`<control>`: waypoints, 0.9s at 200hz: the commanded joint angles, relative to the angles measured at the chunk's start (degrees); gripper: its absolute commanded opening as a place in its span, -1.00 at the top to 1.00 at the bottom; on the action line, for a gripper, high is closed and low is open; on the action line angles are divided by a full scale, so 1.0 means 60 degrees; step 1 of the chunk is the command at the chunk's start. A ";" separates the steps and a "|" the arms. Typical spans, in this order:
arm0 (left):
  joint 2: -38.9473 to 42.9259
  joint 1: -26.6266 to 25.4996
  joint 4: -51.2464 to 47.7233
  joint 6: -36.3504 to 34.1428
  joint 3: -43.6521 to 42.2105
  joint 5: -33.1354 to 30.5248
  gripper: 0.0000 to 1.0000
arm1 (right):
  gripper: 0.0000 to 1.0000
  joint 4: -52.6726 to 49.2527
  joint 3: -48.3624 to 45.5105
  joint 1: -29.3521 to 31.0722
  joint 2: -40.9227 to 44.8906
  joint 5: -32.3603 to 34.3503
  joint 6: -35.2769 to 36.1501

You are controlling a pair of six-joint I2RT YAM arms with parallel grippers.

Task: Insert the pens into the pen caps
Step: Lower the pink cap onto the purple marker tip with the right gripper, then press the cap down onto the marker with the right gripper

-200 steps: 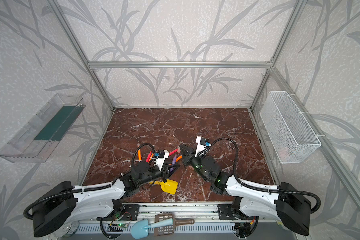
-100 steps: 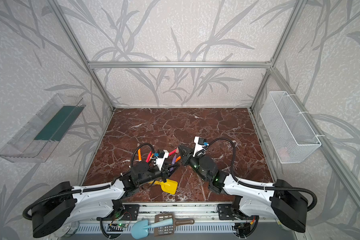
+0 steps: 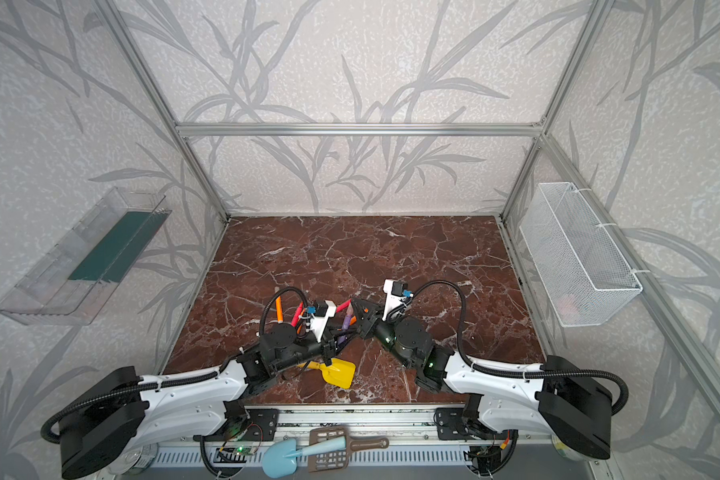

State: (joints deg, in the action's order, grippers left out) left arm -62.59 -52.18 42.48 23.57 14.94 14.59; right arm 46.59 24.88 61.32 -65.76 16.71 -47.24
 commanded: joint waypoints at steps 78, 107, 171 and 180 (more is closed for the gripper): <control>0.0848 -0.0048 -0.0044 -0.0077 -0.0256 -0.0083 1.00 | 0.51 -0.2417 0.0345 0.0171 0.0646 -0.0849 0.1441; 0.0910 -0.0055 -0.0103 -0.0102 -0.0274 -0.0114 1.00 | 0.02 -0.2875 0.0496 0.0167 0.0847 -0.0808 0.1639; 0.0840 -0.0048 -0.0151 -0.0153 -0.0220 -0.0161 1.00 | -0.35 -0.3200 0.0351 0.0177 0.2042 -0.0635 0.1724; 0.0836 -0.0048 -0.0161 -0.0150 -0.0229 -0.0160 1.00 | -0.36 -0.3298 0.0518 0.0158 0.2093 -0.0744 0.1731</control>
State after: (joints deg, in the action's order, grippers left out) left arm -57.82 -52.66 39.72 23.55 13.41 14.02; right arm 28.23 26.17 62.00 -55.18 12.99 -37.89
